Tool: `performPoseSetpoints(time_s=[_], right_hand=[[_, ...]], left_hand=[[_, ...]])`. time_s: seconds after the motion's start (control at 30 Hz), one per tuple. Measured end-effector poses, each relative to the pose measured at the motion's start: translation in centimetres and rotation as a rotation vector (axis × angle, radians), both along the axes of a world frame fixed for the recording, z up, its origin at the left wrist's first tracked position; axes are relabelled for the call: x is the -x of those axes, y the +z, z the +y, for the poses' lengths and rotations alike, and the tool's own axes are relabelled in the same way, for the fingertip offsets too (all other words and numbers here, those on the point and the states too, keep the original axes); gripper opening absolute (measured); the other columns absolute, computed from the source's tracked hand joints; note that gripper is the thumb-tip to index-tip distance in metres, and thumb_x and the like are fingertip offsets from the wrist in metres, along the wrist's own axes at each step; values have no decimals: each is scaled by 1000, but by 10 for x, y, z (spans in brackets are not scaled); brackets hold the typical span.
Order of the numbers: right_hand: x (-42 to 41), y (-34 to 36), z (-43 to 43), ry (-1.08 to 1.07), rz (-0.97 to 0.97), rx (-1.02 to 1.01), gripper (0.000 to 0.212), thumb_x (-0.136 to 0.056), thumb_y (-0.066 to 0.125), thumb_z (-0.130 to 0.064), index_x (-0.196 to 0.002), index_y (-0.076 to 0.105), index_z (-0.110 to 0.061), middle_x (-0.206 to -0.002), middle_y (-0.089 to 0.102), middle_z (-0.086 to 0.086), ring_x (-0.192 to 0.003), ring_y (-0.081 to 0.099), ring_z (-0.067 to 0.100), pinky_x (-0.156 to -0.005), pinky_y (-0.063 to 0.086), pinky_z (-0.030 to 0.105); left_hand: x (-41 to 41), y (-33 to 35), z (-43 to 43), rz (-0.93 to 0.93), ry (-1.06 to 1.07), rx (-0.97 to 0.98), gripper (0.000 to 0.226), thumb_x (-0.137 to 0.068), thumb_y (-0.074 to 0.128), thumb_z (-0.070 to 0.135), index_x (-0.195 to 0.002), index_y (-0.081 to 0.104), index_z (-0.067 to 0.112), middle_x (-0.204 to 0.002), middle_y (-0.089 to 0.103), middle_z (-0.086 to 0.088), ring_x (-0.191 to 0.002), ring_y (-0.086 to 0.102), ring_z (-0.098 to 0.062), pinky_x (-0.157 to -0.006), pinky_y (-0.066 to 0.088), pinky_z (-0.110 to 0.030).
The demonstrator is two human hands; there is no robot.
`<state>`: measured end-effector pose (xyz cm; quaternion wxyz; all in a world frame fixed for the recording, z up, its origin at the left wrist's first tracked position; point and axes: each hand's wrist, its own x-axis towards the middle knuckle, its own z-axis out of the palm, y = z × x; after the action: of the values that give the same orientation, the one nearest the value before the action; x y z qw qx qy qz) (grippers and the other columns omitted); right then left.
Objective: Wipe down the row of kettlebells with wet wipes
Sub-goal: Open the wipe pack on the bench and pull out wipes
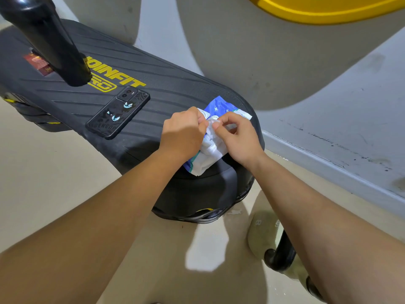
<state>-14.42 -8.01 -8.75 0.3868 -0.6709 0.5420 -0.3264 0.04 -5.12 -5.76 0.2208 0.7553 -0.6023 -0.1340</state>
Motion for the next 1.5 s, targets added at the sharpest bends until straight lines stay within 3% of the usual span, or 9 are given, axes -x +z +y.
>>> performPoseSetpoints(time_s=[0.37,0.47,0.6,0.87,1.03,1.13,1.2,1.33,1.5], right_hand=[[18,21,-16,40,-147,-172,25,-97,58,-6,-74,67,-5,-74,68,14,-70,60,20,-76,52,34],[23,30,-17,111,-327,-268,31,-100,47,1,-75,65,-1,-84,74,21,-83,70,28,-90,58,38],[24,38,-12,168,-254,-340,40,-103,41,-7,-82,74,4,-93,77,17,-95,70,29,-106,52,39],[35,63,-24,-196,-583,-461,37,-108,43,-25,-78,60,-13,-62,64,1,-53,54,16,-61,42,26],[55,82,-22,-177,-562,-446,35,-109,42,-26,-83,61,-13,-59,65,-2,-54,57,14,-61,46,23],[58,89,-16,-105,-553,-448,37,-109,42,-27,-80,60,-13,-64,62,2,-57,56,18,-64,48,28],[59,96,-11,-86,-551,-437,38,-109,41,-27,-81,60,-12,-60,63,0,-51,59,17,-59,51,27],[57,107,-2,-75,-520,-424,37,-110,39,-29,-88,62,-11,-60,70,0,-53,68,17,-53,56,26],[59,112,4,-62,-473,-373,34,-108,48,-32,-80,57,-16,-68,58,5,-58,59,19,-60,56,29]], left_hand=[[-3,-9,7,-81,-60,89,17,-100,49,29,-101,61,15,-99,68,-5,-94,59,-32,-76,35,-35],[-2,-12,9,-98,-56,120,18,-99,51,29,-101,62,15,-96,68,-5,-92,60,-32,-74,35,-35],[5,-13,8,-57,-84,38,32,-92,58,50,-112,63,25,-109,63,2,-101,59,-22,-88,41,-35],[15,-29,10,-361,-114,-57,49,-89,56,55,-124,59,19,-133,48,-8,-104,60,-31,-103,36,-57],[16,-14,10,-214,-75,-134,55,-86,57,55,-132,53,25,-136,48,0,-114,58,-26,-114,23,-58],[11,6,15,-212,-107,95,48,-83,51,42,-128,55,24,-125,58,2,-114,56,-26,-106,32,-44],[11,21,18,35,-155,203,38,-82,50,27,-118,61,25,-116,63,4,-107,57,-22,-89,41,-33],[30,54,27,1036,-65,-11,17,-92,53,23,-98,69,23,-100,66,1,-86,62,-19,-70,58,-33],[32,58,35,1075,47,-17,7,-90,67,19,-88,72,24,-81,68,5,-70,64,-12,-60,53,-26]])
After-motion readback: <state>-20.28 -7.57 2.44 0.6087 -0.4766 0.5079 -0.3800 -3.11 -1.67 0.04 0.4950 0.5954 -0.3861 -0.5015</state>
